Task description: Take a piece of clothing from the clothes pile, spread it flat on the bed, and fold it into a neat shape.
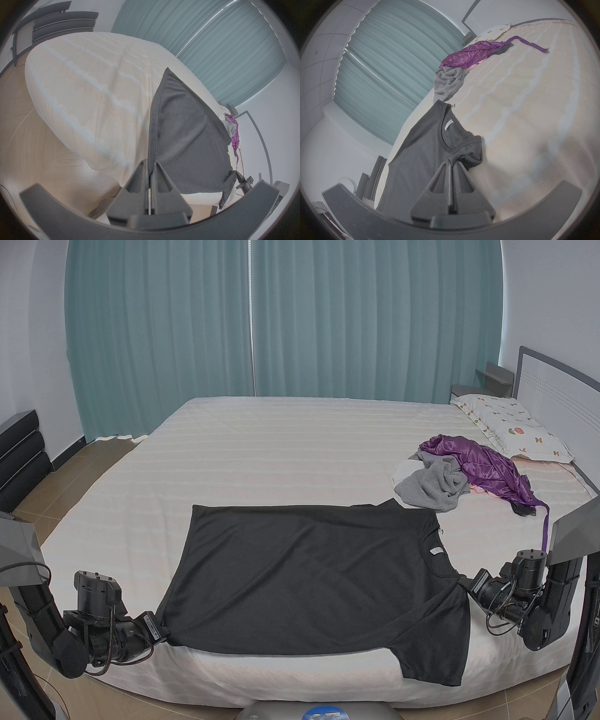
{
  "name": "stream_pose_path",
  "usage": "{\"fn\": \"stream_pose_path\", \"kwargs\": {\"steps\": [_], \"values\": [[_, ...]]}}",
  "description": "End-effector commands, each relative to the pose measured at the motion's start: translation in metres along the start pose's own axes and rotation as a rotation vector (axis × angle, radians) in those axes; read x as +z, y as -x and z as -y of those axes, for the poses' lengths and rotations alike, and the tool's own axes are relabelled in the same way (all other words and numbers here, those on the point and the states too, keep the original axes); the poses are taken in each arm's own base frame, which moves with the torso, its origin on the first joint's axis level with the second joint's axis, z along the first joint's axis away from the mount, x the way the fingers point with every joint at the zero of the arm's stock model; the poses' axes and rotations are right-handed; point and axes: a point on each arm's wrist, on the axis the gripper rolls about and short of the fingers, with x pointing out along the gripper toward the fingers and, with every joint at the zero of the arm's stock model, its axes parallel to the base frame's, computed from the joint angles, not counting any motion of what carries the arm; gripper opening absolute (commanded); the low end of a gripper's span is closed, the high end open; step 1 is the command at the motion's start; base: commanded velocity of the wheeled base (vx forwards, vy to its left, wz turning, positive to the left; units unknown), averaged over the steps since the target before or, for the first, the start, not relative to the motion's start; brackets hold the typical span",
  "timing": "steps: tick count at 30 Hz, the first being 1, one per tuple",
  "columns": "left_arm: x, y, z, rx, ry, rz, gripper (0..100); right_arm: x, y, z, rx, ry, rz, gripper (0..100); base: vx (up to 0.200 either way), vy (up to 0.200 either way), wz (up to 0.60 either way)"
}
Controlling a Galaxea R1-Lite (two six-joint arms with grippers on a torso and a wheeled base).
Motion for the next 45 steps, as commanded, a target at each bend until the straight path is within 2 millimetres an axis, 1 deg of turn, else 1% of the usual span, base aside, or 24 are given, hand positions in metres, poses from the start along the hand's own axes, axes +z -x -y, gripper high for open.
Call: {"fn": "stream_pose_path", "kwargs": {"steps": [1,4,5,9,13,14,16,17,18,20,23,25,26,28,34,45], "values": [[0.0,-0.001,0.0,0.001,0.001,-0.003,0,0.001,-0.009,-0.002,0.027,0.009,0.013,0,0.0,0.0,0.0],[0.0,-0.001,0.0,0.002,0.001,-0.004,0,-0.001,-0.015,0.001,0.02,0.008,0.004,0,0.0,0.0,0.0],[0.0,-0.001,0.0,0.001,0.001,-0.005,0,-0.002,-0.017,0.002,0.017,0.007,0.001,100,0.0,0.0,0.0],[0.0,-0.001,0.0,0.001,0.001,-0.005,0,0.0,-0.014,0.005,0.008,0.0,0.005,100,0.0,0.0,0.0],[0.0,-0.001,0.0,0.001,0.001,-0.005,0,0.008,0.007,0.007,0.013,0.034,0.004,100,0.0,0.0,0.0],[0.0,-0.001,0.0,0.001,0.003,-0.005,0,0.012,0.015,0.007,0.028,0.05,-0.003,100,0.0,0.0,0.0],[0.0,-0.001,0.0,0.001,0.001,-0.005,0,0.013,0.023,0.008,0.039,0.059,-0.018,100,0.0,0.0,0.0],[0.0,-0.001,0.0,0.001,0.003,-0.005,0,0.01,0.032,0.01,0.049,0.066,-0.053,100,0.0,0.0,0.0],[0.0,-0.001,0.0,0.001,0.003,-0.005,0,0.01,0.032,0.01,0.049,0.066,-0.053,100,0.0,0.0,0.0],[0.0,-0.001,0.0,-0.001,0.003,-0.006,0,-0.004,0.048,0.017,0.053,0.102,-0.163,100,0.0,0.0,0.0],[0.0,-0.002,-0.001,0.001,0.004,-0.007,0,-0.017,0.057,0.023,0.061,0.133,-0.261,100,0.0,0.0,0.0],[0.0,-0.002,-0.001,0.001,0.004,-0.007,0,-0.019,0.057,0.024,0.071,0.144,-0.279,100,0.0,0.0,0.0],[0.0,-0.002,-0.001,0.001,0.005,-0.007,0,-0.023,0.054,0.028,0.068,0.155,-0.305,100,0.0,0.0,0.0],[0.0,-0.001,0.0,-0.001,0.005,-0.004,0,-0.026,0.052,0.03,0.067,0.159,-0.329,100,0.0,0.0,0.0],[0.001,-0.002,-0.001,0.001,0.007,-0.003,0,-0.034,0.05,0.027,0.082,0.176,-0.364,100,0.0,0.0,0.0],[0.001,-0.002,0.0,-0.001,0.007,-0.001,0,-0.033,0.051,0.024,0.128,0.178,-0.378,100,0.0,0.0,0.0]]}}
